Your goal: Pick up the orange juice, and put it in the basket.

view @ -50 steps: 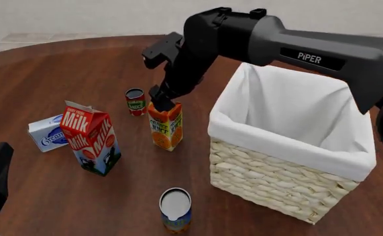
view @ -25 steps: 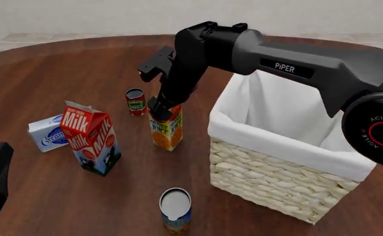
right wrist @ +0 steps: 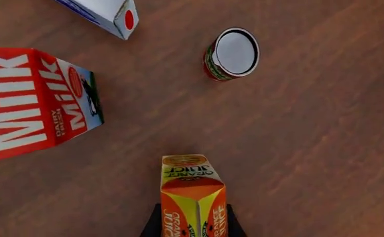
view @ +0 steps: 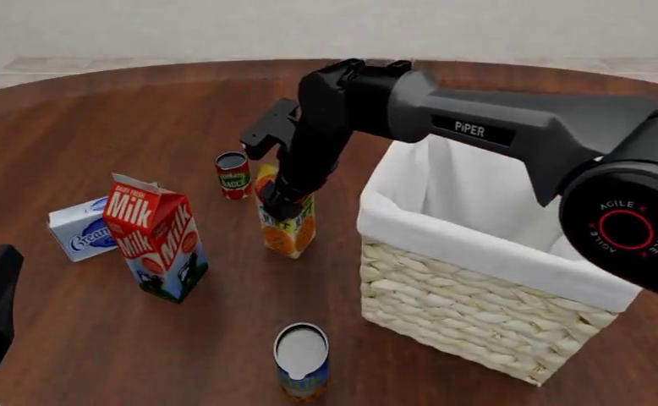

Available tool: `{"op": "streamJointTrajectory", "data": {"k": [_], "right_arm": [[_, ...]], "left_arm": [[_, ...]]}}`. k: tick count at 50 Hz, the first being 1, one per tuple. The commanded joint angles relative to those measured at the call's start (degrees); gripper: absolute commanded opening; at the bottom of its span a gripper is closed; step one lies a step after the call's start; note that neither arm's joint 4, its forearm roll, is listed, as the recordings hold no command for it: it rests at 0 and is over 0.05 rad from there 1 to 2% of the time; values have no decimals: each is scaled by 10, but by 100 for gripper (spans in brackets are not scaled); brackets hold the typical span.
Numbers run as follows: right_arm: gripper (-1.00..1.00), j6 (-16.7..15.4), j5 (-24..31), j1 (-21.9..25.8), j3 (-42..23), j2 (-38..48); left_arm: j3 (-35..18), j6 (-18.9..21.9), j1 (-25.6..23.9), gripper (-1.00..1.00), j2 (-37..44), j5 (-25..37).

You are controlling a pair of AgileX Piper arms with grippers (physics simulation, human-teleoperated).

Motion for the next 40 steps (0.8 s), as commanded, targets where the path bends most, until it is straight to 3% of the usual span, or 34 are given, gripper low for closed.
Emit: {"op": "streamJointTrajectory", "data": {"k": [1,9,20,26,31,40], "right_arm": [[-100,-7,2,0,1,-12],[-100,-12,31,-6,-37,-18],[-100,-12,117,-1,-115,-46],[-100,-9,140,4,-121,-68],[-100,17,152,28,-118,-116],[-100,36,160,55,-74,-196]], "left_arm": [[0,0,0,100,0,0],[0,0,0,100,0,0],[0,0,0,100,0,0],[0,0,0,100,0,0],[0,0,0,100,0,0],[0,0,0,100,0,0]]}}
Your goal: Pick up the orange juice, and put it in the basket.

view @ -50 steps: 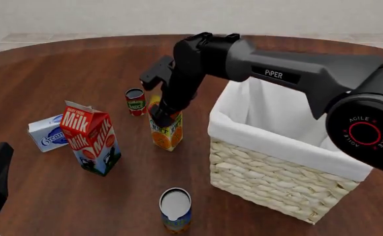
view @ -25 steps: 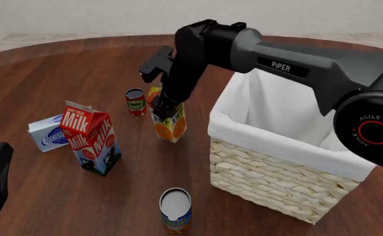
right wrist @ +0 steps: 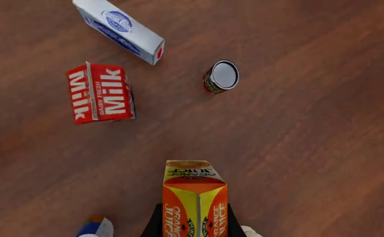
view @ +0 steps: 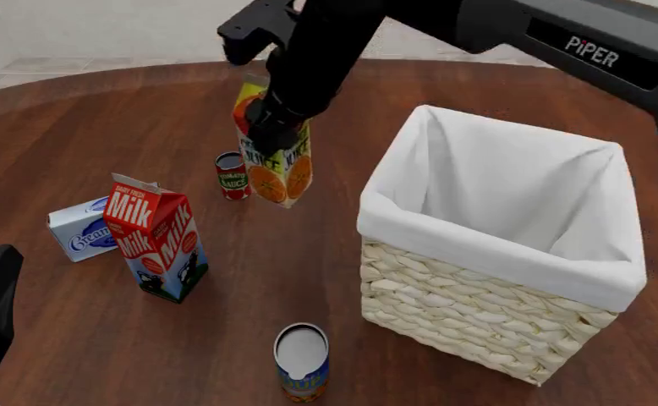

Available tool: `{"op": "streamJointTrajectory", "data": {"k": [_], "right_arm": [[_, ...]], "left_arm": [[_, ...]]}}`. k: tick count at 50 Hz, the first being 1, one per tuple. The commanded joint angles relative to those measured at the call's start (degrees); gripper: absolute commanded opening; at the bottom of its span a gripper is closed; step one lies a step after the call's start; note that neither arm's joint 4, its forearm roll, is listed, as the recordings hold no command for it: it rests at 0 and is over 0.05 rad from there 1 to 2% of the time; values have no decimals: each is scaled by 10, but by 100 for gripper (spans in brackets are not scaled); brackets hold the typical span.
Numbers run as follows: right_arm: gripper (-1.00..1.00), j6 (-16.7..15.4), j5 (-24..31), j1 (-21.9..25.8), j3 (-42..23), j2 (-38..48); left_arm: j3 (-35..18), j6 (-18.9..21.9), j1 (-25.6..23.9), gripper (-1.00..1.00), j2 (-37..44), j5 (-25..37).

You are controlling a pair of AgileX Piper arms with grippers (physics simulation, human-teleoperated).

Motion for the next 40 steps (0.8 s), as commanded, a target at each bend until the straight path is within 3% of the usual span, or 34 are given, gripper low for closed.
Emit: {"op": "streamJointTrajectory", "data": {"k": [1,7,11,13,21,28,30,34,40], "right_arm": [[-100,39,20,33,28,-96],[-100,62,18,46,35,-141],[-100,61,37,43,35,-162],[-100,75,50,46,23,-176],[-100,76,69,44,45,-220],[-100,56,69,24,80,-249],[-100,31,69,-8,89,-256],[-100,15,69,-29,110,-270],[-100,22,69,-40,97,-288]], "left_arm": [[0,0,0,100,0,0],[0,0,0,100,0,0],[0,0,0,100,0,0],[0,0,0,100,0,0],[0,0,0,100,0,0],[0,0,0,100,0,0],[0,0,0,100,0,0],[0,0,0,100,0,0],[0,0,0,100,0,0]]}}
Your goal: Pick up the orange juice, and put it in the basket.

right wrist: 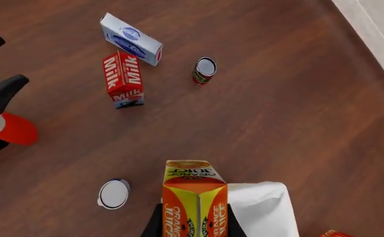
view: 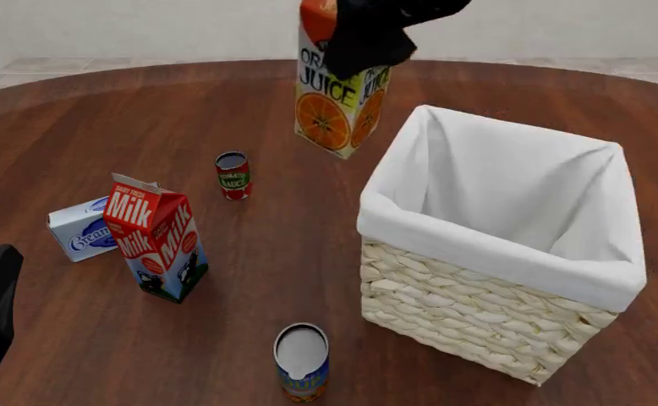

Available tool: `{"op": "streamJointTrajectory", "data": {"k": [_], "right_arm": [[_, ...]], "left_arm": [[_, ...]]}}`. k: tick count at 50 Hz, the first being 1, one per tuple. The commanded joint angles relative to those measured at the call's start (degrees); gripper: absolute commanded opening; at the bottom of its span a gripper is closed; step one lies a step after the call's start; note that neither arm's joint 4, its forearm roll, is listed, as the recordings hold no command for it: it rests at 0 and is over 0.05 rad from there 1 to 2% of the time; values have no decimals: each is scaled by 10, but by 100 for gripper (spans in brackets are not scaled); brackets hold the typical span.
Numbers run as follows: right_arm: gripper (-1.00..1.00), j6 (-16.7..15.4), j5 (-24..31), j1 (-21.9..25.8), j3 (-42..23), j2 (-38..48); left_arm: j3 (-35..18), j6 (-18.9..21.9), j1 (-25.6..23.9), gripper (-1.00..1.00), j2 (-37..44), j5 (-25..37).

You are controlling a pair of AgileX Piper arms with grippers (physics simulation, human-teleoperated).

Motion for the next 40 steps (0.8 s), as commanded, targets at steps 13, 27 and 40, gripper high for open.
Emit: {"op": "streamJointTrajectory", "data": {"k": [13,27,40], "right_arm": [[-100,-35,2,-88,10,-60],[-100,-78,2,-166,84,-88],[-100,-96,2,-207,137,-96]], "left_arm": [[0,0,0,100,0,0],[0,0,0,100,0,0],[0,0,0,100,0,0]]}}
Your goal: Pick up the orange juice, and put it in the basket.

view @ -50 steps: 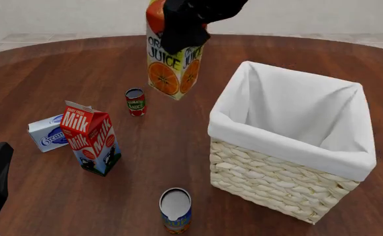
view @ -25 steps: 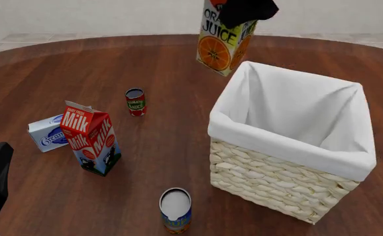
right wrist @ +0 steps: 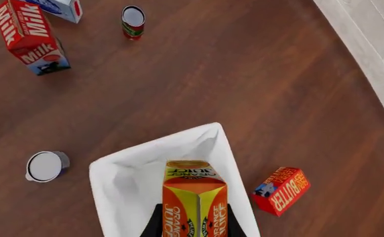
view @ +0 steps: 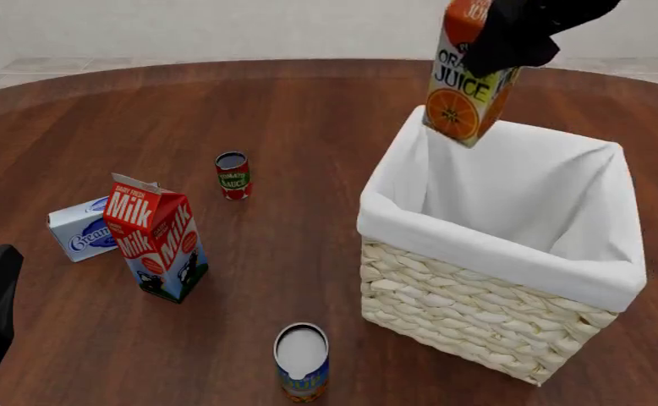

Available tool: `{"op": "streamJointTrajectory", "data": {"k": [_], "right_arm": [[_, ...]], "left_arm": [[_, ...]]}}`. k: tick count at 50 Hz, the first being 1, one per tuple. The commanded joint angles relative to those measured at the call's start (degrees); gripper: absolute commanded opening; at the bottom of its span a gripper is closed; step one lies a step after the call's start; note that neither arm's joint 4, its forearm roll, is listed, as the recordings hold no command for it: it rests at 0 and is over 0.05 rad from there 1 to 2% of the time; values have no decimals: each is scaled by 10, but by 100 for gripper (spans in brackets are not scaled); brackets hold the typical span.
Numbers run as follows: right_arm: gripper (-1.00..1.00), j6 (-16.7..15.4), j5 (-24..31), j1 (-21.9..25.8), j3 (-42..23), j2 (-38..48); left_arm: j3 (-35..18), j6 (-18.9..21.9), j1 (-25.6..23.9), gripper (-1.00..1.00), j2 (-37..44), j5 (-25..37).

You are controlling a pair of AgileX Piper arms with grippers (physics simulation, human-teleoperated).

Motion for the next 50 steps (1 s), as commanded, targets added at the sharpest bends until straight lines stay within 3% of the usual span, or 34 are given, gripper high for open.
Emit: {"op": "streamJointTrajectory", "data": {"k": [1,14,27,40,50], "right_arm": [[-100,0,0,-33,38,-12],[-100,-18,0,-71,62,-15],[-100,-11,0,-76,99,-22],[-100,35,0,-47,149,-39],[-100,48,0,-38,175,-39]], "left_arm": [[0,0,0,100,0,0],[0,0,0,100,0,0],[0,0,0,100,0,0],[0,0,0,100,0,0],[0,0,0,100,0,0]]}}
